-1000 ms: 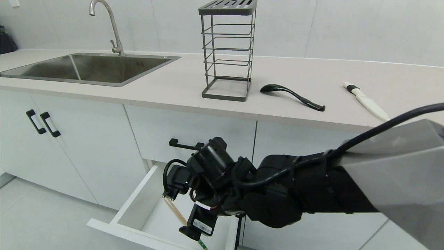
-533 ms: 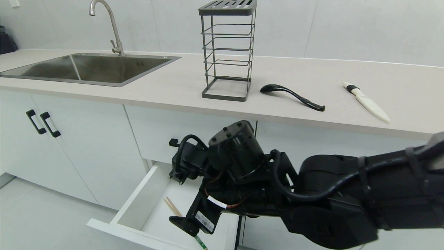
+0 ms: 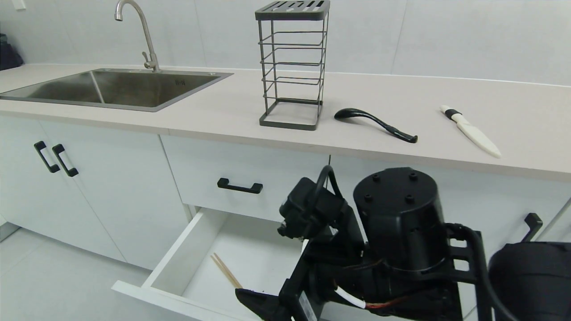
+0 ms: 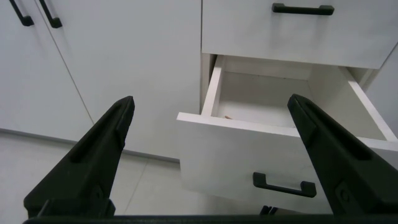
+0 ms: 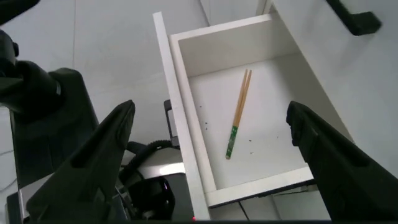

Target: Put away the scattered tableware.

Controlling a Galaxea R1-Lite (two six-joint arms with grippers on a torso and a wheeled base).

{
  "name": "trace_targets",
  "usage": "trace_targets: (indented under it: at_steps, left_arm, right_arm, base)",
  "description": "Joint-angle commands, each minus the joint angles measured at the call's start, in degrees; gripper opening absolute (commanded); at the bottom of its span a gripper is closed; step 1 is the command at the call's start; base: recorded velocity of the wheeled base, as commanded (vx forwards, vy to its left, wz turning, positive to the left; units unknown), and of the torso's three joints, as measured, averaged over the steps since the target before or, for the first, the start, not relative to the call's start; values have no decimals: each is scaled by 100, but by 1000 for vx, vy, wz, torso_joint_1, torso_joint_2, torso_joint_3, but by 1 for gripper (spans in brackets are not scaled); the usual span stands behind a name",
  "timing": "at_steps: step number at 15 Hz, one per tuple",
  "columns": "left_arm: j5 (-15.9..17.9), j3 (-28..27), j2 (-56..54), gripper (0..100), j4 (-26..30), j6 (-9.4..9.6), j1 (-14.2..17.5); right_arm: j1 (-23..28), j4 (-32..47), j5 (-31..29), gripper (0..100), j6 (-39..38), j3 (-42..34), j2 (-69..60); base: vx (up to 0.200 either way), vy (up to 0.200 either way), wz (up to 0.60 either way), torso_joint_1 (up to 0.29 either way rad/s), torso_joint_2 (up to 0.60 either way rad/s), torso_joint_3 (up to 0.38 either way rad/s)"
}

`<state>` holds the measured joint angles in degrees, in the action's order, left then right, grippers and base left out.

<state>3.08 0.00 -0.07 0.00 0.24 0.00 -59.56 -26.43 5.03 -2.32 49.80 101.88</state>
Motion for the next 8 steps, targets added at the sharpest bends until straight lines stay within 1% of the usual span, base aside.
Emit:
trace_targets:
  at_steps: [1, 3, 8]
  left_arm:
    - [-1, 0, 7, 100, 0, 2, 0]
    - [-1, 0, 7, 100, 0, 2, 0]
    - [-1, 0, 7, 100, 0, 2, 0]
  right_arm:
    - [32, -363, -134, 100, -85, -603, -405]
    - [41, -389, -205, 100, -85, -840, -467]
    - [156, -389, -205, 100, -23, -946, -476]
  base:
    - [0, 0, 0, 0, 0, 0]
    - [0, 0, 0, 0, 0, 0]
    - [0, 0, 0, 0, 0, 0]
